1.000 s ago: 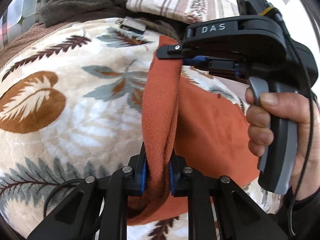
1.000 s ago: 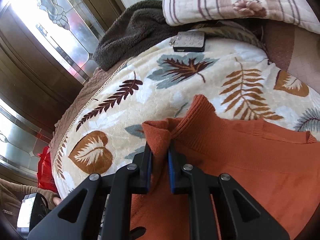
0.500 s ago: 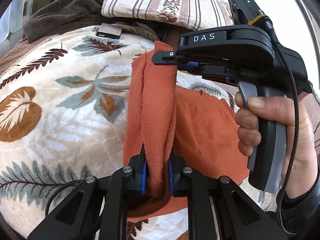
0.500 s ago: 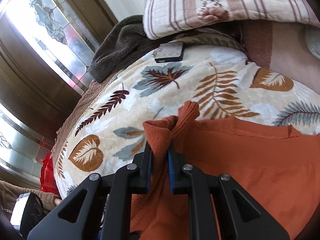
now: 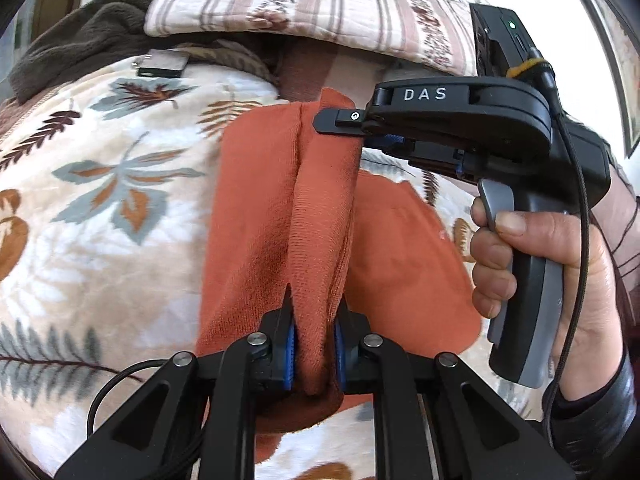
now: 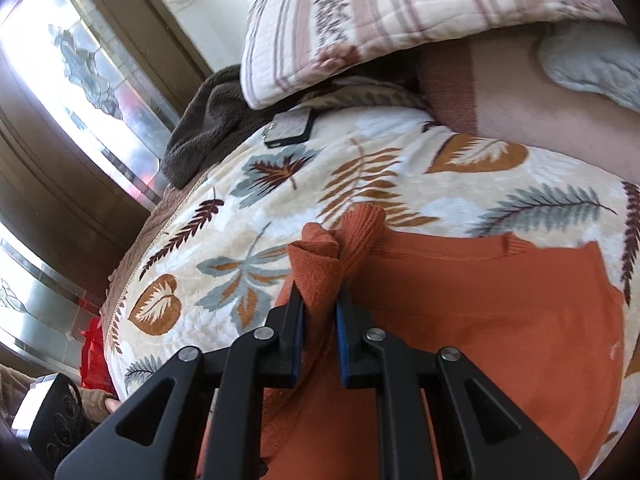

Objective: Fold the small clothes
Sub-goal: 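Fold the lifted side over the body with the left gripper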

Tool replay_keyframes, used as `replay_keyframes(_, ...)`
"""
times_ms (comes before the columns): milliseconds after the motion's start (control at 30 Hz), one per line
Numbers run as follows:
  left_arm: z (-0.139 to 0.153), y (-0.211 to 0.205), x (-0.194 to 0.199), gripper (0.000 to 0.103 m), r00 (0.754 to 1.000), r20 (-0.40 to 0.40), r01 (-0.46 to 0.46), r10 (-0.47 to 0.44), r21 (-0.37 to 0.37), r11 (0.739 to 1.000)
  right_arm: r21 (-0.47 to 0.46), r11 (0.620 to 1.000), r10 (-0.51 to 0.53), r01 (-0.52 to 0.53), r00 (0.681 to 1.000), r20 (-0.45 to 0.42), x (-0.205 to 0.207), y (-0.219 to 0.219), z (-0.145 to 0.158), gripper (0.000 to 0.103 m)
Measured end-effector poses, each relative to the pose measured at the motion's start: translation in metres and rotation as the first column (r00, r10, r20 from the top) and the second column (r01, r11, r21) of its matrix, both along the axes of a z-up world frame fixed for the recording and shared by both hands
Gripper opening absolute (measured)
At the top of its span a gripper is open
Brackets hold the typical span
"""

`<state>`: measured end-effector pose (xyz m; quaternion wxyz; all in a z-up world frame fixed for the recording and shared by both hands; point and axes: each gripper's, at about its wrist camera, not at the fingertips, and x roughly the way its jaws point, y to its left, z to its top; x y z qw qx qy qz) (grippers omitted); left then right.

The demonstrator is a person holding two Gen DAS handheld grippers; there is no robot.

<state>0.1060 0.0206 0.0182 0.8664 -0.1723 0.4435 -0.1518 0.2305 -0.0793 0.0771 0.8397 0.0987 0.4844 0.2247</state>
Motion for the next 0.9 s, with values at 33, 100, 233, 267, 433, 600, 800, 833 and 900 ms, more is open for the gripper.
replay_keyframes(33, 0.000, -0.006, 0.001, 0.014, 1.000, -0.002, 0.010, -0.010, -0.009, 1.000, 0.004, 1.000, -0.004, 0.004, 1.000, 0.007, -0.002, -0.006, 0.001, 0.015)
replay_keyframes(100, 0.000, -0.019, 0.003, 0.014, 1.000, -0.005, 0.026, -0.026, -0.014, 1.000, 0.008, 1.000, -0.016, 0.016, 1.000, 0.020, -0.006, -0.024, 0.002, 0.015)
replay_keyframes(233, -0.003, -0.049, 0.010, 0.013, 0.998, -0.011, 0.063, -0.063, 0.009, 0.998, 0.017, 0.999, -0.050, 0.050, 0.999, 0.013, -0.011, -0.057, -0.003, 0.015)
replay_keyframes(267, -0.004, -0.054, 0.012, 0.013, 0.998, -0.013, 0.070, -0.069, 0.012, 0.998, 0.019, 0.998, -0.056, 0.056, 0.998, 0.012, -0.011, -0.063, -0.004, 0.015)
replay_keyframes(433, -0.002, -0.085, 0.019, 0.013, 0.994, -0.016, 0.107, -0.106, 0.026, 0.994, 0.053, 0.994, -0.100, 0.099, 0.995, 0.012, -0.016, -0.098, -0.009, 0.015)
replay_keyframes(600, 0.002, -0.116, 0.026, 0.013, 0.990, -0.022, 0.138, -0.137, 0.028, 0.990, 0.076, 0.987, -0.141, 0.139, 0.990, 0.018, -0.017, -0.130, -0.010, 0.015)
replay_keyframes(800, 0.000, -0.163, 0.046, 0.013, 0.986, -0.045, 0.164, -0.163, 0.024, 0.986, 0.053, 0.985, -0.165, 0.164, 0.986, 0.019, -0.007, -0.167, -0.010, 0.015)
replay_keyframes(833, -0.002, -0.170, 0.048, 0.013, 0.985, -0.049, 0.168, -0.167, 0.021, 0.985, 0.049, 0.985, -0.168, 0.167, 0.986, 0.018, -0.005, -0.173, -0.011, 0.015)
replay_keyframes(900, -0.007, -0.186, 0.057, 0.013, 0.981, -0.063, 0.183, -0.182, 0.016, 0.983, 0.038, 0.984, -0.175, 0.174, 0.984, 0.017, -0.001, -0.186, -0.015, 0.015)
